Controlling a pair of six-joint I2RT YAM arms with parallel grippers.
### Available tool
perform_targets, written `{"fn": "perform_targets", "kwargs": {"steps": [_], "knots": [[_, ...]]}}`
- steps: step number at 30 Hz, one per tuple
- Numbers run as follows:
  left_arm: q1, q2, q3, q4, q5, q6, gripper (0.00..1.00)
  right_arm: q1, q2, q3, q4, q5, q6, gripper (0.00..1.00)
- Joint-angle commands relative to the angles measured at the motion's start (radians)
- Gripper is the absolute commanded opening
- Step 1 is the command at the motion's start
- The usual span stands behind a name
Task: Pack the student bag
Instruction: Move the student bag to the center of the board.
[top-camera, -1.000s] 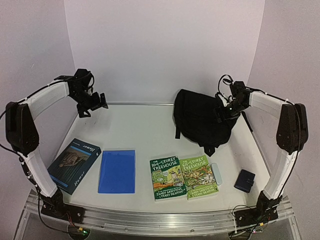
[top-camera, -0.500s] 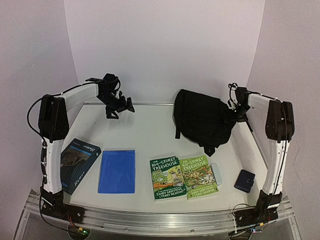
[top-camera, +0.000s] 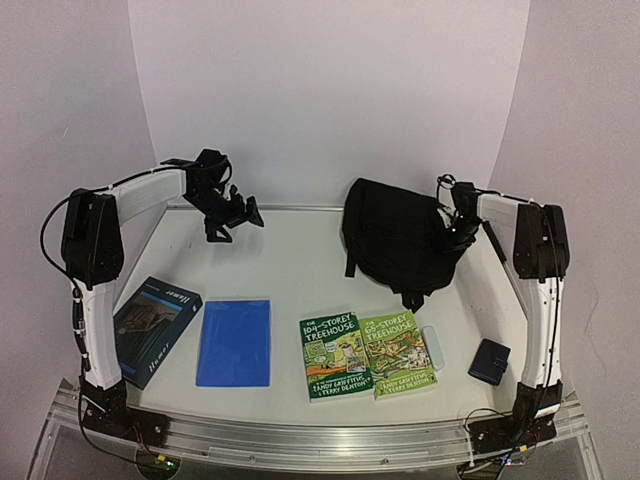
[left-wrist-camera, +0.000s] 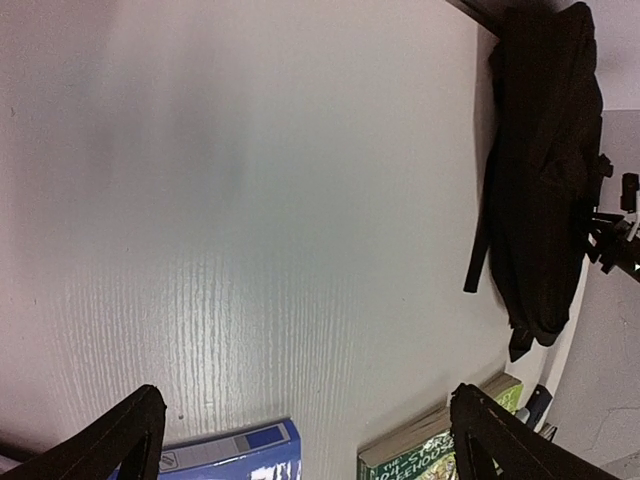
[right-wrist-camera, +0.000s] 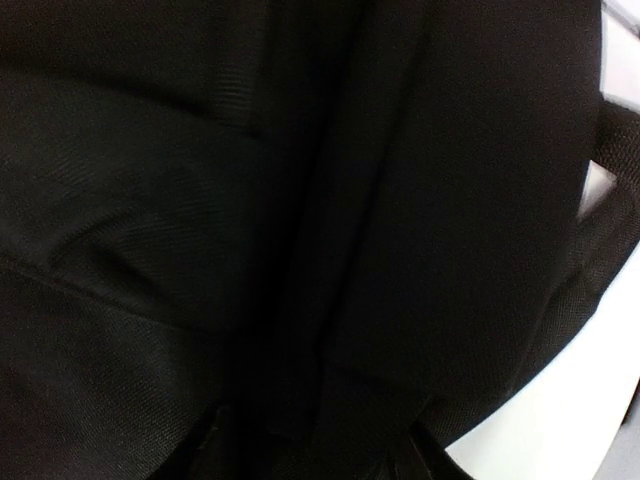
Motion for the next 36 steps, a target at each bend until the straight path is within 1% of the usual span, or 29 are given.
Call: {"fn": "perform_targets", "kwargs": {"steps": [1,4,5,8,11,16,17,19,20,21,22,24,25,27,28,31,34,36], "knots": [[0.002,-0.062,-0.008,0.048,0.039,-0.018,1.0,0.102,0.031,0.003,-0.002,0.004,-0.141,0.26],[0.0,-0.058,-0.007,0.061,0.053,-0.022,1.0,0.153,0.016,-0.019,0.035,0.022,-0.194,0.04],[-0.001,-0.056,-0.006,0.066,0.057,-0.023,1.0,0.167,0.011,-0.025,0.045,0.027,-0.212,0.0],[-0.006,-0.048,-0.005,0.088,0.073,-0.026,1.0,0.217,0.0,-0.024,0.074,0.035,-0.247,0.0],[-0.014,-0.033,-0.006,0.116,0.095,-0.041,1.0,0.257,-0.003,0.012,0.093,0.034,-0.253,0.0],[-0.038,-0.009,-0.038,0.184,0.145,-0.093,0.99,0.289,0.025,0.138,0.087,0.028,-0.133,0.0],[-0.046,-0.007,-0.048,0.201,0.153,-0.105,0.99,0.292,0.026,0.155,0.085,0.028,-0.113,0.01],[-0.066,-0.002,-0.069,0.225,0.163,-0.127,0.98,0.294,0.026,0.178,0.078,0.026,-0.069,0.1],[-0.074,0.0,-0.083,0.238,0.17,-0.139,0.97,0.294,0.021,0.189,0.07,0.024,-0.055,0.18],[-0.08,0.003,-0.097,0.25,0.177,-0.151,0.95,0.294,0.016,0.198,0.062,0.022,-0.044,0.28],[-0.086,0.005,-0.11,0.261,0.18,-0.165,0.94,0.295,0.004,0.2,0.056,0.018,-0.033,0.46],[-0.091,0.006,-0.138,0.287,0.186,-0.192,0.91,0.295,-0.034,0.199,0.043,-0.013,-0.024,0.71],[-0.092,0.005,-0.151,0.301,0.189,-0.204,0.9,0.295,-0.056,0.196,0.036,-0.038,-0.021,0.81],[-0.093,0.006,-0.171,0.326,0.183,-0.222,0.87,0.295,-0.11,0.176,0.026,-0.117,-0.014,0.93],[-0.093,0.009,-0.173,0.331,0.177,-0.229,0.86,0.295,-0.135,0.164,0.023,-0.165,0.001,0.97],[-0.093,0.034,-0.166,0.334,0.159,-0.237,0.81,0.303,-0.174,0.144,0.006,-0.318,0.054,0.98],[-0.094,0.066,-0.152,0.346,0.159,-0.251,0.76,0.335,-0.175,0.137,0.006,-0.405,0.13,0.93],[-0.093,0.087,-0.145,0.366,0.167,-0.262,0.73,0.371,-0.167,0.139,0.007,-0.433,0.146,0.92]]}}
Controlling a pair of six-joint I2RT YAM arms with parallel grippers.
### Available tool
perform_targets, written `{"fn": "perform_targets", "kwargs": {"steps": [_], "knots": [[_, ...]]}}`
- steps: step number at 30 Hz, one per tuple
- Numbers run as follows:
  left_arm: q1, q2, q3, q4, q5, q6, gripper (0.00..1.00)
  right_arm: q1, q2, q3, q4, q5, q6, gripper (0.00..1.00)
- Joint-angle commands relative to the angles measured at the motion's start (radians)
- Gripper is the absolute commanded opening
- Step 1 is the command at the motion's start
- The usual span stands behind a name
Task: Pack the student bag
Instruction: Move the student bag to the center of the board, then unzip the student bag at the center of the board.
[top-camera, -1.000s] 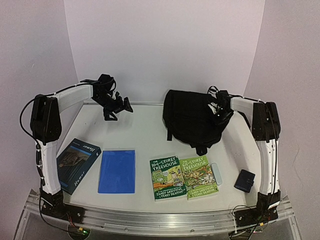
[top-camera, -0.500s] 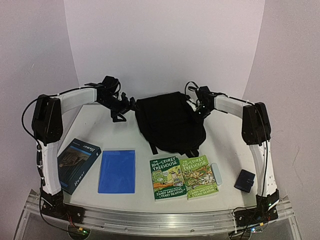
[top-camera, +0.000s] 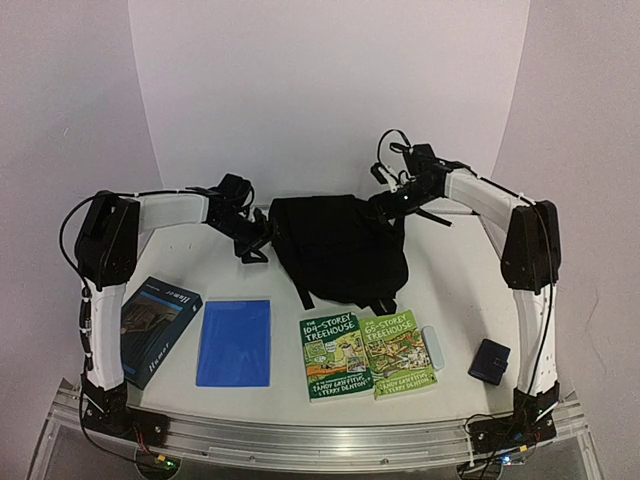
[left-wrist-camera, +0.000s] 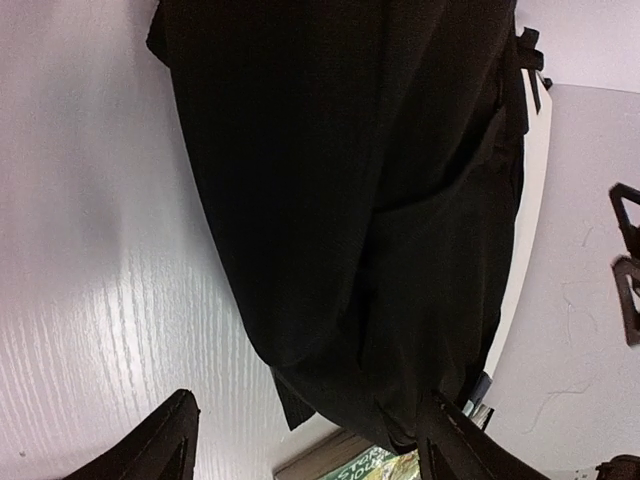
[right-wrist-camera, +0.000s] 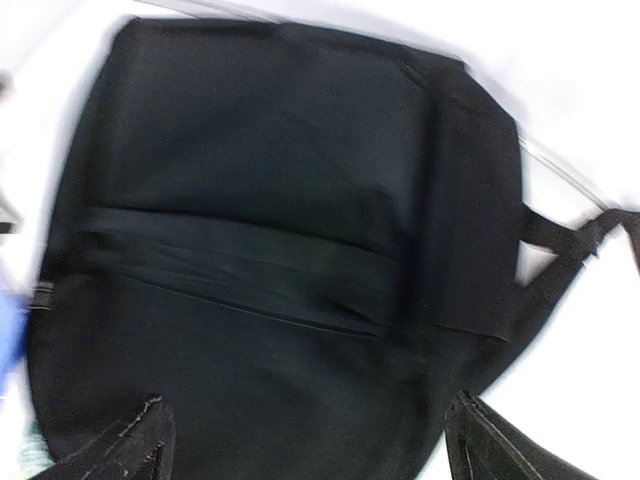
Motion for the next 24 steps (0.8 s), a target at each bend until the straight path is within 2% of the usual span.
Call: {"fn": "perform_targets", "kwargs": {"steps": [1,7,12,15,24], "knots": [[0.004,0.05,0.029,0.069,0.001,-0.041,0.71,0.082,-0.042,-0.005,-0.006,-0.169,0.095,0.91],[0.004,0.103,0.022,0.156,0.032,-0.09,0.66,0.15,0.036,0.032,0.002,-0.233,0.133,0.87],[0.004,0.131,0.004,0.208,0.051,-0.116,0.52,0.181,0.088,0.036,0.02,-0.274,0.178,0.82],[0.004,0.129,-0.016,0.23,0.057,-0.121,0.42,0.203,0.116,0.042,0.042,-0.273,0.212,0.75],[0.004,0.122,-0.059,0.259,0.061,-0.122,0.22,0.233,0.224,0.107,0.092,-0.268,0.3,0.67]]}}
